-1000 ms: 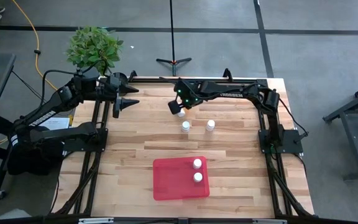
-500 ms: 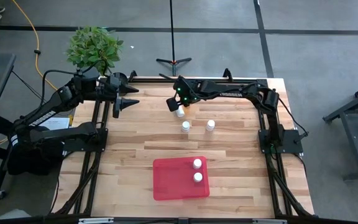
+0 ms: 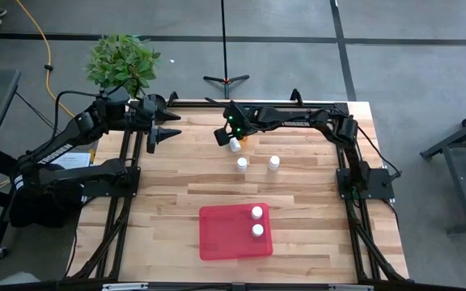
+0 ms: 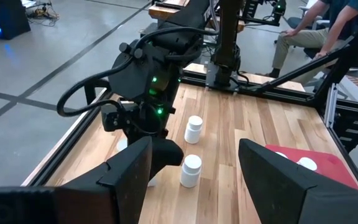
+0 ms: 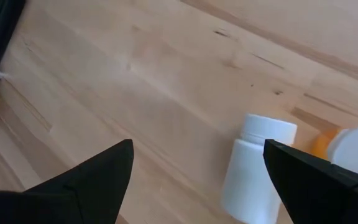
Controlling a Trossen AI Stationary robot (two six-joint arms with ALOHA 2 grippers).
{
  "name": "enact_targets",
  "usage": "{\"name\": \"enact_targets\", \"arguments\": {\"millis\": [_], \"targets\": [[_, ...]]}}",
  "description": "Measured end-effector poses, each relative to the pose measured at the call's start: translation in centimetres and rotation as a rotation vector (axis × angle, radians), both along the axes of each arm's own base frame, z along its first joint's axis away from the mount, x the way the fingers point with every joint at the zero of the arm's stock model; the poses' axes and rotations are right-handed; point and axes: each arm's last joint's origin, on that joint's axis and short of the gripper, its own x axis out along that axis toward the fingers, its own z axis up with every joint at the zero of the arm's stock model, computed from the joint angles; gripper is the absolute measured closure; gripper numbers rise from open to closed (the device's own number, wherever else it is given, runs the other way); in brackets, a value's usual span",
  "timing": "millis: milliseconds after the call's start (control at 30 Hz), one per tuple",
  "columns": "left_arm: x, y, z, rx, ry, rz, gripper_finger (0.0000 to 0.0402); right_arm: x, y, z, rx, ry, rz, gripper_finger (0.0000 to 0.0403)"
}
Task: Pick and place pill bottles into a basket
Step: Put the white medicine bottle into the red container
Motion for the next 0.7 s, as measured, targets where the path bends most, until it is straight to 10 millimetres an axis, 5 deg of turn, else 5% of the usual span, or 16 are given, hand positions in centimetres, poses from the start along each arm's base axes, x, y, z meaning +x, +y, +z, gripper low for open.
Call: {"name": "enact_targets", "arguments": {"millis": [700], "targets": [[-0.45, -0.29, 0.17, -0.004, -0.012, 0.003, 0.0126, -0.44, -0.39, -0.16, 0.009, 0.030, 0.009, 0.0053]]}}
